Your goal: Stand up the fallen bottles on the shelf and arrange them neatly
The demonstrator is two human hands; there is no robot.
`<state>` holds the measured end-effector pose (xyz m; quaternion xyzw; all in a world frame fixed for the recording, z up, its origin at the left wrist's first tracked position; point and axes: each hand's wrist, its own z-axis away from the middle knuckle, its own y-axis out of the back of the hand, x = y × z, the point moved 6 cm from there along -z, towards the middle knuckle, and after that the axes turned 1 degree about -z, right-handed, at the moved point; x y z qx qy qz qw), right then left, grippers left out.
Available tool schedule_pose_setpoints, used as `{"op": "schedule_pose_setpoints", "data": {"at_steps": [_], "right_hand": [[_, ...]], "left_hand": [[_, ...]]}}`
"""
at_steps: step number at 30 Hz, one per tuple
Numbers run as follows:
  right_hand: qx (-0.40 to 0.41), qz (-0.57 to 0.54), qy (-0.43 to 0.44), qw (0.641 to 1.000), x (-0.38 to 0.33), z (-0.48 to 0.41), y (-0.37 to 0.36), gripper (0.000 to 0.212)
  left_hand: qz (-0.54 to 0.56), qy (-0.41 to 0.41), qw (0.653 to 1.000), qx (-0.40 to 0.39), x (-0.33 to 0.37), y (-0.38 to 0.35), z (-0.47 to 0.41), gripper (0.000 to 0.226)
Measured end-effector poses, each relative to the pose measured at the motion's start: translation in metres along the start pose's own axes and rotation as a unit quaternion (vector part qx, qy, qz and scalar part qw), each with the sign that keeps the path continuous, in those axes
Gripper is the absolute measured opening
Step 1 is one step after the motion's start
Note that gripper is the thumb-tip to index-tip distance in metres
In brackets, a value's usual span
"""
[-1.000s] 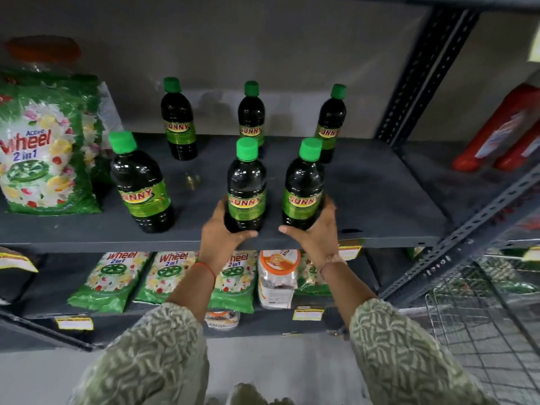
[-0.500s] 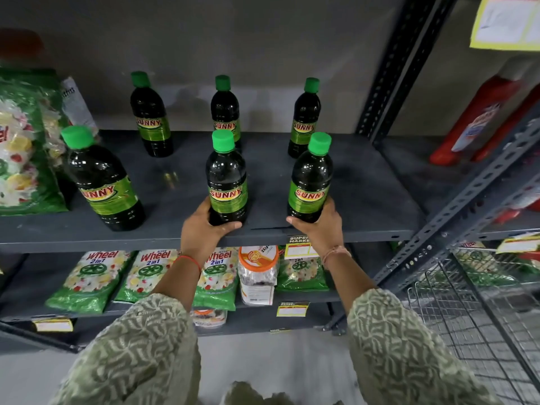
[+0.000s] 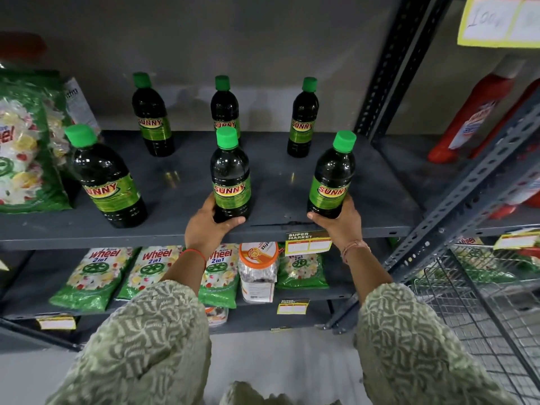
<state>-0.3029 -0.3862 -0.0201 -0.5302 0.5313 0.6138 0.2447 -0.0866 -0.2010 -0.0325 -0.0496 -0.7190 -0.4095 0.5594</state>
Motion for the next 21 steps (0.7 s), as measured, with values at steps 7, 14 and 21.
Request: {"op": "schedule_pose_setpoints", "data": {"at_steps": [7,14,21], "right_hand": [[-0.019,-0.014,-0.005,1.0,0.001,0.0,-0.001,0.069],[-0.039,-0.013,-0.019,0.999,0.002,-0.002,-0.003,0.072],[0.033,-0.055,-0.024,0.998,0.0,0.023,-0.008,0.098]], "left_hand": [[-0.006,0.012,1.0,-0.006,-0.002,-0.001,0.0,0.075],[0.0,0.019,1.0,-0.016,-0.004,-0.001,-0.001,0.081],[-0.049,-0.018,0.998,-0.025,-0.003,0.017,0.017,0.089]]}}
